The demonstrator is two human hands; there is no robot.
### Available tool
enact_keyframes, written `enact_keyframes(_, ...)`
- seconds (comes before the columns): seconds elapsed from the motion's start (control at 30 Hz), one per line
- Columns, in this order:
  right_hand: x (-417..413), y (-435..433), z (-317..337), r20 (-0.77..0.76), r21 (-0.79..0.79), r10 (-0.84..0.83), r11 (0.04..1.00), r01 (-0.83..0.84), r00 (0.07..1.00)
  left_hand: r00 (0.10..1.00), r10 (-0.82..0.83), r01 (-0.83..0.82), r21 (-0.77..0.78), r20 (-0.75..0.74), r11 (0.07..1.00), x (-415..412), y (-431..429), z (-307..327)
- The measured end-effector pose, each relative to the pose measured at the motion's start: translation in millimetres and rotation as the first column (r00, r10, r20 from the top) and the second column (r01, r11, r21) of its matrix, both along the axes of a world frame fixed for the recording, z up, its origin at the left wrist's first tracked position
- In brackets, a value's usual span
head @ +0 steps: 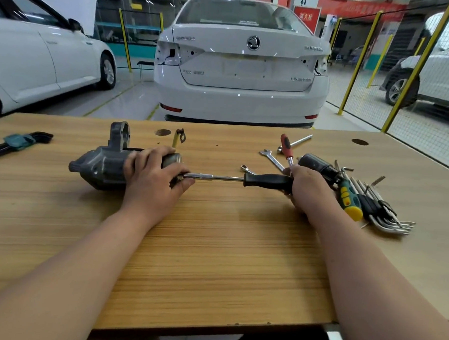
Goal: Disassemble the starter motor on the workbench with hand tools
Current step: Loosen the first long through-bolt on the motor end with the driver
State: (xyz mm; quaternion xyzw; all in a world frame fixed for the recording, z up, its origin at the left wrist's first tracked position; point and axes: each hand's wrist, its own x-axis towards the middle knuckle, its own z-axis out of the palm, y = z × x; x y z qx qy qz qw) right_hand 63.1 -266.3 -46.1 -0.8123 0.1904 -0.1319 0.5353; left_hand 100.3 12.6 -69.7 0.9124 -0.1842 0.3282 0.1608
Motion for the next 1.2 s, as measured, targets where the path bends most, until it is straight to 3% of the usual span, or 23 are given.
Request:
enact_keyframes(0.07, 0.7, -0.4, 2.1, 0.020, 0.132, -0.030, 0.991, 0.027, 0.999, 1.000, 0.003, -0.003, 0.001, -0.004, 1.000, -0.3, -0.2, 0.1)
enact_keyframes(0.2, 2.2, -0.2, 6.7, -0.059, 0.105, 0.018, 0.994, -0.012, 0.998, 1.000, 0.000, 0.000, 0.002, -0.005, 1.000, 0.0, 0.6, -0.2)
enact_keyframes(0.23, 0.6, -0.3, 8.7, -0.055, 0.176, 0.009, 0.984, 0.001, 0.998, 1.000, -0.002, 0.002, 0.002, -0.005, 1.000, 0.8, 0.6, -0.4)
enact_keyframes(0.5, -6.5, -7.2, 6.5, 0.114, 0.454, 0.073, 0.883, -0.117, 0.991, 1.000, 0.007, -0.007, 0.019, -0.015, 1.000, 2.0, 0.7, -1.7)
enact_keyframes(0.83, -6.4, -16.2, 1.0, 0.190, 0.436, 0.056, 0.890, -0.136, 0.980, 0.999, -0.013, 0.013, -0.004, -0.035, 1.000, -3.1, -0.5, 2.1)
enact_keyframes(1.2, -2.4, -18.6, -4.1, 0.071, 0.290, 0.027, 0.956, -0.046, 0.997, 1.000, -0.015, 0.015, 0.017, -0.008, 1.000, -0.2, 1.2, 0.0)
